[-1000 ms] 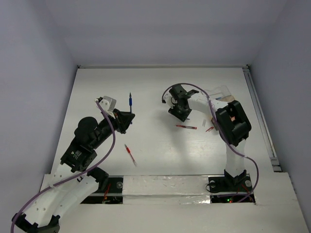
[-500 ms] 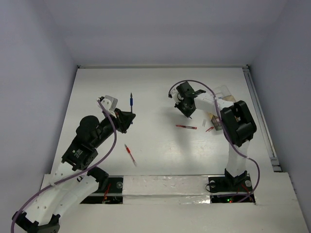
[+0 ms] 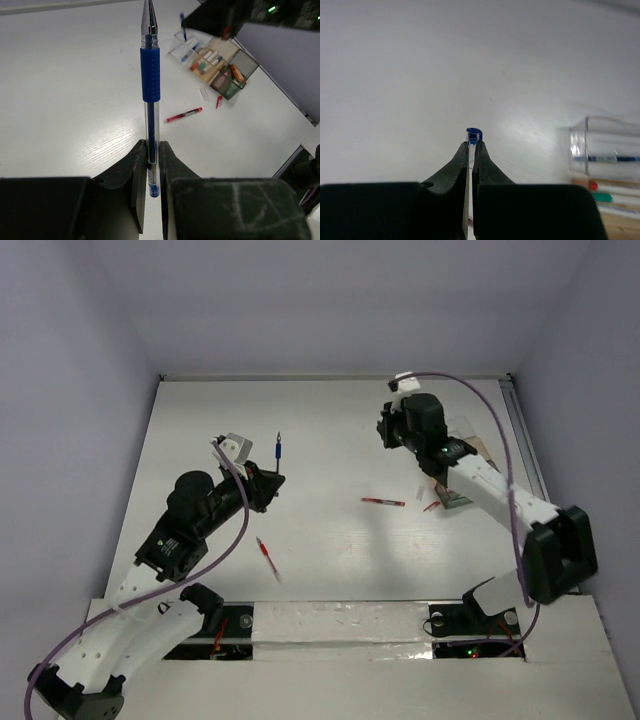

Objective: Sort the stationery into containers
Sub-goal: Pick up the pen cap from the center of the board, then close the pen cap on the pen.

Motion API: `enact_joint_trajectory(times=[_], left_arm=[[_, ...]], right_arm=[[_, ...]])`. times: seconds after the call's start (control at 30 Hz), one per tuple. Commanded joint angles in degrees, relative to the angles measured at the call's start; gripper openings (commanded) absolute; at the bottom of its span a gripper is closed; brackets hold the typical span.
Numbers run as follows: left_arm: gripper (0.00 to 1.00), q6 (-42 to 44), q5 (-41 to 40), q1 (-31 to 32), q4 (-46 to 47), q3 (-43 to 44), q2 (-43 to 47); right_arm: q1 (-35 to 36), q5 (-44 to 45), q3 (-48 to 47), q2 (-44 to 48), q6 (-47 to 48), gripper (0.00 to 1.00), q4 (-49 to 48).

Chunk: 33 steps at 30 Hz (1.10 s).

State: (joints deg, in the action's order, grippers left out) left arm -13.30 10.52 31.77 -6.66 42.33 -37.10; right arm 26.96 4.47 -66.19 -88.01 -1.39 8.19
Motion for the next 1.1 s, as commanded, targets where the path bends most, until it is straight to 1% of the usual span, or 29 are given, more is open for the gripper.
enact_joint_trajectory(times=[0.0,0.03,0.07,0.1,0.13,0.17,0.23,0.33,0.47,0.67,1.07], left_arm=[[0.0,0.0,2.8,-0.2,3.4,-0.8,-0.9],[0.0,0.0,3.6,-0.2,3.6,-0.8,-1.3],[0.0,0.2,3.8,-0.2,3.7,-0.8,-1.5],[0.0,0.3,3.9,-0.2,3.8,-0.8,-1.8],[0.0,0.5,4.0,-0.2,3.8,-0.8,-2.3],[0.0,0.6,4.4,-0.2,3.8,-0.8,-2.5],[0.0,0.6,4.9,-0.2,4.0,-0.9,-2.8],[0.0,1.1,5.9,-0.2,4.6,-1.0,-3.1],[0.0,1.3,6.5,-0.2,4.5,-0.8,-4.1],[0.0,1.5,6.9,-0.2,4.2,-0.7,-5.3],[0.0,1.3,6.7,-0.2,3.8,-0.5,-6.1]], right_arm=[[3.4,-9.4,4.6,8.0,-16.4,0.0,-21.4],[4.4,-11.2,6.6,9.6,-20.1,0.0,-24.2],[5.4,-11.1,7.1,10.0,-21.9,0.0,-28.8],[6.7,-11.5,7.4,10.2,-23.6,0.0,-30.9],[7.2,-13.1,7.6,10.3,-27.1,0.0,-33.1],[7.8,-13.5,7.7,10.0,-28.7,0.0,-36.8],[9.3,-16.7,7.0,9.1,-31.7,0.0,-39.5],[12.1,-18.3,5.3,7.2,-33.8,0.0,-43.7],[13.7,-19.3,4.5,5.5,-36.0,0.0,-49.4],[14.3,-22.5,3.6,3.2,-39.0,0.0,-53.4],[15.3,-24.5,3.4,2.6,-39.7,0.0,-53.8]])
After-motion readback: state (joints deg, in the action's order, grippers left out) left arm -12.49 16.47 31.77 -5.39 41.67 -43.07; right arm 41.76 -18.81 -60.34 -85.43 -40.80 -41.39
